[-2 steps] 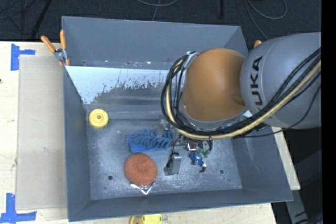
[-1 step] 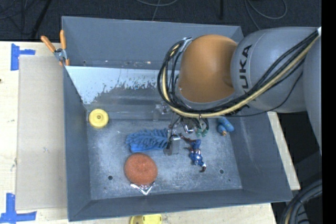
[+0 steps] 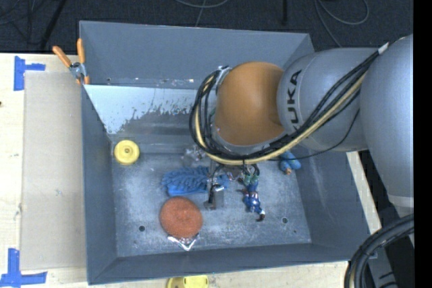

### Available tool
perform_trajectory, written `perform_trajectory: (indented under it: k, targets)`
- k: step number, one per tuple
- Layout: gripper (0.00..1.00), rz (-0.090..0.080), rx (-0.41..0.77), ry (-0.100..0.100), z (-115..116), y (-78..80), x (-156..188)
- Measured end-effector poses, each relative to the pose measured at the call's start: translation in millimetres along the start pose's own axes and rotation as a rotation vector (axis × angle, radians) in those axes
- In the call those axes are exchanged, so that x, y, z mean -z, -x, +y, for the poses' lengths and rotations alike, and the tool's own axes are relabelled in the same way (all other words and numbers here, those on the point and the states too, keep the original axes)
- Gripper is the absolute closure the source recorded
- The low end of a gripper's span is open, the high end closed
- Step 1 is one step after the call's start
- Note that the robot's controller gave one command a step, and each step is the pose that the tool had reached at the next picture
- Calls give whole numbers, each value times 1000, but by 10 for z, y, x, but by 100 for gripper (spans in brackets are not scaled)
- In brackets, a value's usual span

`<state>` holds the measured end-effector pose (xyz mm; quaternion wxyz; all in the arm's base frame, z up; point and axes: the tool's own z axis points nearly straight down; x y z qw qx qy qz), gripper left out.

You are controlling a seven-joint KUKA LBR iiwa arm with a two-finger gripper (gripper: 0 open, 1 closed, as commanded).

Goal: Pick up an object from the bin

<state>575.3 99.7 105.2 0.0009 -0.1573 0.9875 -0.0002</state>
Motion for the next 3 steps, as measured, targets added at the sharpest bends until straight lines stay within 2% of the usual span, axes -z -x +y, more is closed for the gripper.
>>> perform_trajectory:
  k: [1, 2, 3]
  targets:
    - [100, 0, 42, 1, -122, 216, -56]
    - [100, 0, 41, 2, -125, 215, -57]
    - [100, -1, 50, 1, -177, 107, 1367]
